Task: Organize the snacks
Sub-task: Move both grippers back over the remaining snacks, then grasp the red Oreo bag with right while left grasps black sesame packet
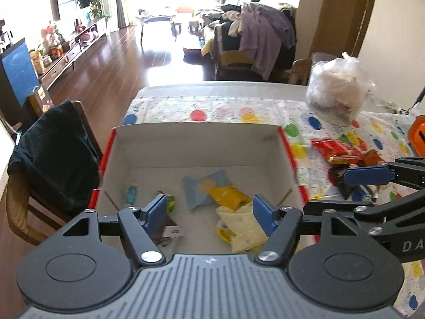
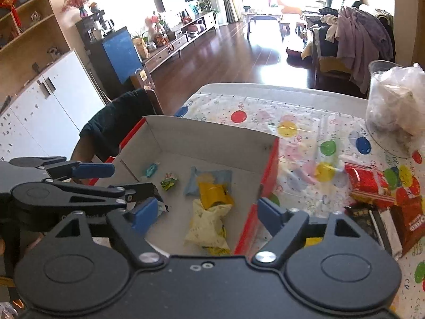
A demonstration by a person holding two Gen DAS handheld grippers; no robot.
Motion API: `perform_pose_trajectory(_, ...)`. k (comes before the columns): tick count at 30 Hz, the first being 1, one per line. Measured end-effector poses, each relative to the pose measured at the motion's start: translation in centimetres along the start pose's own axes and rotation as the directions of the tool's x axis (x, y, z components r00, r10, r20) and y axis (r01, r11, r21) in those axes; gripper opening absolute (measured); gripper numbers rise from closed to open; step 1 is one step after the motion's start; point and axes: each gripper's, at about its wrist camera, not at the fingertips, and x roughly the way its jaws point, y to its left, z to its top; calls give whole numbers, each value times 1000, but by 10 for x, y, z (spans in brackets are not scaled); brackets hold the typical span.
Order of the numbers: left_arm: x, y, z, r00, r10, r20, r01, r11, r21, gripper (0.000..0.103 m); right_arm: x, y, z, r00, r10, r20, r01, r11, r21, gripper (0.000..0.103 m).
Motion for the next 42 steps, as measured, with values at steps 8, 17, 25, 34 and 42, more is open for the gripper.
perform_pose_trajectory(8, -15, -46, -3, 998, -55, 38, 54, 998, 20, 80, -42, -39, -22, 998, 17, 60, -18, 999, 33, 95)
perform_pose_trajectory(17, -6, -111, -5, 989, -142, 35, 142, 990, 18, 83, -82, -108, -51, 996, -21, 82, 16, 998, 65, 103)
perform_pose_trajectory(25, 21, -173, -4, 986, -166, -15, 166, 986, 21, 83, -98, -182, -69, 994, -99, 47, 95, 992, 81, 103)
perform_pose_trajectory(34, 66, -225, 7, 989, -129, -71, 129, 992, 5, 83, -82, -252, -73, 990, -143, -11, 144, 988, 54, 103)
perform_pose_trajectory(42, 113, -254, 19, 989, -76, -124, 76, 997, -10, 83, -51, -291, -64, 985, -161, -64, 161, 987, -6, 103)
